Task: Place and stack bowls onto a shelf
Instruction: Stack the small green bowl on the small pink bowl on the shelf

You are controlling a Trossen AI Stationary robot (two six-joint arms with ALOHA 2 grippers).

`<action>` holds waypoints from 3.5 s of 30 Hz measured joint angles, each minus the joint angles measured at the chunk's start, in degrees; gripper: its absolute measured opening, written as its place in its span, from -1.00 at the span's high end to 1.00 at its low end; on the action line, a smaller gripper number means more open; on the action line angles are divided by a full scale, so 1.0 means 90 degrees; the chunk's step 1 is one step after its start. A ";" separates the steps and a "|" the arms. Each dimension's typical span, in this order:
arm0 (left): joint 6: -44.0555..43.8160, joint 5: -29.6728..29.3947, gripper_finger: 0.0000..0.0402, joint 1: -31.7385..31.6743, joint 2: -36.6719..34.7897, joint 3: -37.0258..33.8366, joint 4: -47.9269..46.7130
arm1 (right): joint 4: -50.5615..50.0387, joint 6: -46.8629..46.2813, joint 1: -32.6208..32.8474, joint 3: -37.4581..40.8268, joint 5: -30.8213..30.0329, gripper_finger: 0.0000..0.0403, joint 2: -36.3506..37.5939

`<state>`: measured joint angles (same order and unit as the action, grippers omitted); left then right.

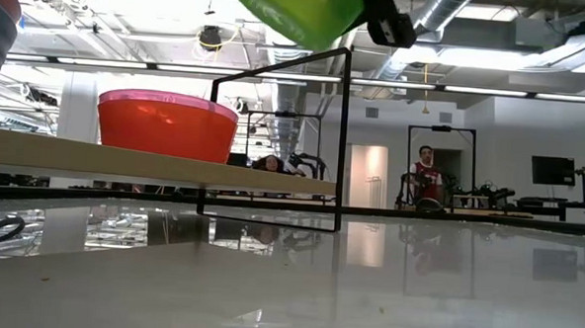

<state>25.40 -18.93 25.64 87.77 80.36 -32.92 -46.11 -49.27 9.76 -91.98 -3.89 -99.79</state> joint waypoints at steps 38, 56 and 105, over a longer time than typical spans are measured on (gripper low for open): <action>0.1363 -0.0585 1.00 -0.0070 0.0257 0.0039 -0.1799 | 0.1010 0.1539 -0.0165 -0.0005 0.0123 -0.14 0.0038; -0.1171 0.0906 1.00 -0.0056 0.0073 0.0095 -0.2431 | 0.0501 0.1691 0.0189 0.0000 0.0901 -0.34 0.1537; 0.4040 0.3368 1.00 -0.1761 -0.1623 -0.1993 -0.1374 | -0.1279 -0.0530 0.1713 0.0002 -0.2391 -0.34 0.1678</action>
<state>61.76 11.39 9.79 73.16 62.42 -45.28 -57.63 -54.04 25.18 -91.96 -25.41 -84.68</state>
